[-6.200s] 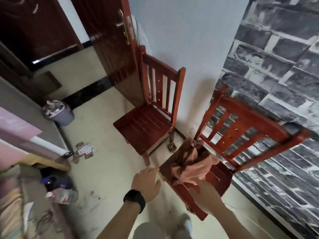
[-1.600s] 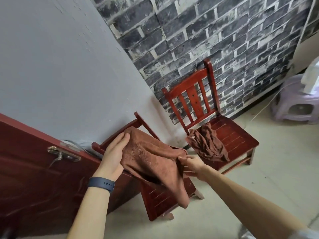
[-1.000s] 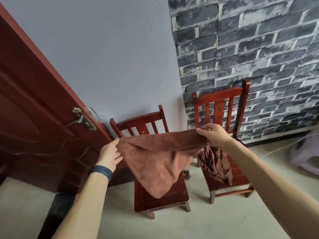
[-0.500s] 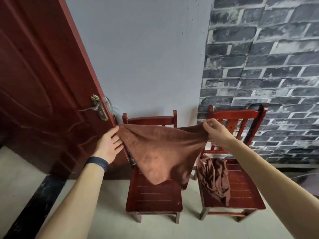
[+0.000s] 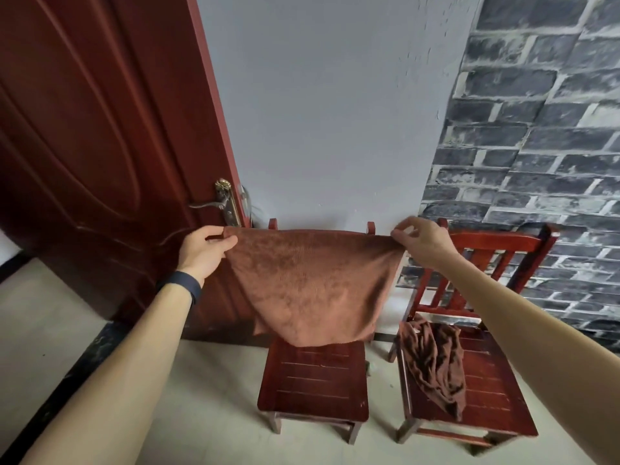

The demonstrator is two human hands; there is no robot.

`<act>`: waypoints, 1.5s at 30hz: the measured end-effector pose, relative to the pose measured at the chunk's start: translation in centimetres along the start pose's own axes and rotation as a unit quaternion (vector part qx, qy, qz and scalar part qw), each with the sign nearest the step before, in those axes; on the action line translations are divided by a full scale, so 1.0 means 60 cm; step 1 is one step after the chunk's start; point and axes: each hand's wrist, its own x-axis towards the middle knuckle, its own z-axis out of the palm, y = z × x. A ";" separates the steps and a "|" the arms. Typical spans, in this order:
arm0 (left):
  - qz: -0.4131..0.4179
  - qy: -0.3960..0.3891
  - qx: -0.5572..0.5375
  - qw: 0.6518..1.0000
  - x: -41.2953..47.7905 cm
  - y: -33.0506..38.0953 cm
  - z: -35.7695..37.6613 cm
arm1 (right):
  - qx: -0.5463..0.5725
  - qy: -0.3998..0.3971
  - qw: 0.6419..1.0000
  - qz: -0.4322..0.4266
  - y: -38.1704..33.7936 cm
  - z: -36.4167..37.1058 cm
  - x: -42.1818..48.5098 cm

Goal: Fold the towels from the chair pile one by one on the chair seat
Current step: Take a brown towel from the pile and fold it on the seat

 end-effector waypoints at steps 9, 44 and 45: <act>-0.055 -0.060 -0.162 0.983 0.025 0.044 -0.028 | 0.359 0.018 0.930 0.075 -0.045 0.024 0.025; 0.208 -0.063 0.470 0.855 0.008 -0.383 -0.029 | -0.027 0.112 0.990 0.085 0.156 0.325 -0.264; 0.208 -0.080 0.481 0.848 0.004 -0.402 -0.026 | -0.026 0.104 0.990 0.087 0.165 0.333 -0.279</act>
